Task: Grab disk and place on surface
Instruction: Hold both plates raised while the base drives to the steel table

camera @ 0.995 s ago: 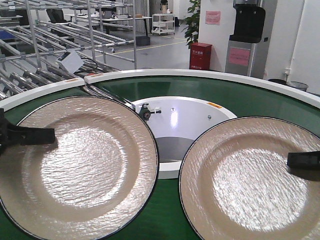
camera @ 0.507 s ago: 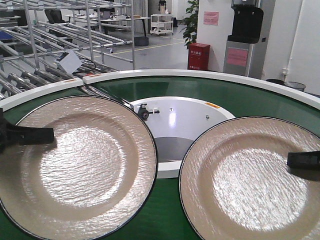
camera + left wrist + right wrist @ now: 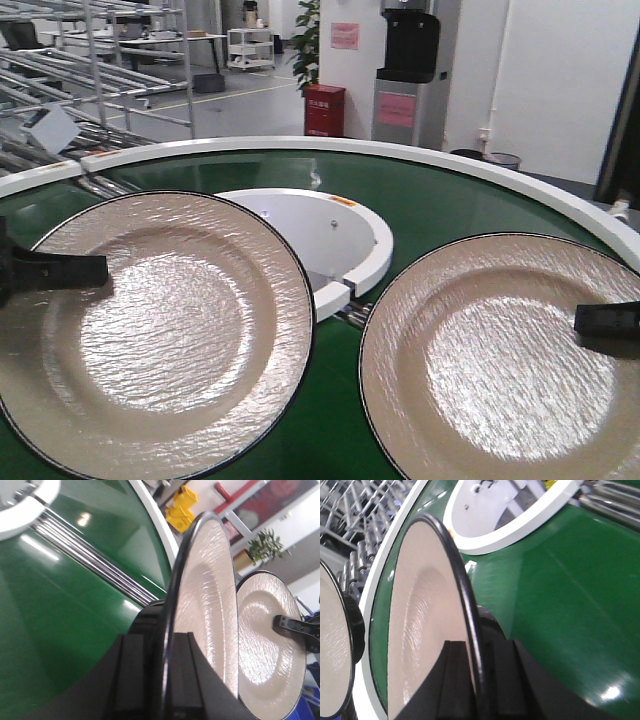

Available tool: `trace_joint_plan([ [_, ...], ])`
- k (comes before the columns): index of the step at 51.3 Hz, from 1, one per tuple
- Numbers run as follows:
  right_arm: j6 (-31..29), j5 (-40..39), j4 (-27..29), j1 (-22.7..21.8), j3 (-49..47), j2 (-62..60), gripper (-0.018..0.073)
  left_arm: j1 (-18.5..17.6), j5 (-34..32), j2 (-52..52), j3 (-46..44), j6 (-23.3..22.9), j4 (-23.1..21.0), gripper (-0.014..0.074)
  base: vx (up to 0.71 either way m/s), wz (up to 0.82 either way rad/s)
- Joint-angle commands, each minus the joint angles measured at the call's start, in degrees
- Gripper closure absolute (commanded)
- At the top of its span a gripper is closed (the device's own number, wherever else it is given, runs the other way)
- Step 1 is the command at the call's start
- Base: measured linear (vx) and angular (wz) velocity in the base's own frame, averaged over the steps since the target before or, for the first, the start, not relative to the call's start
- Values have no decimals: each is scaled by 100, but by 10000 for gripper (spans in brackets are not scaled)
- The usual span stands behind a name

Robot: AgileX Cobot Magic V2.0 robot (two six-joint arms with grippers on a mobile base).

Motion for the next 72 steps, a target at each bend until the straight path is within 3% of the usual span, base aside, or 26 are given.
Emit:
trace_joint_plan([
  [1, 39, -97, 746, -18, -181, -146, 568, -32, 38, -229, -167, -106, -832, 601, -12, -48],
  [72, 39, -98, 746, -18, -181, -146, 568, -32, 38, -229, -167, -106, -832, 601, -14, -53],
])
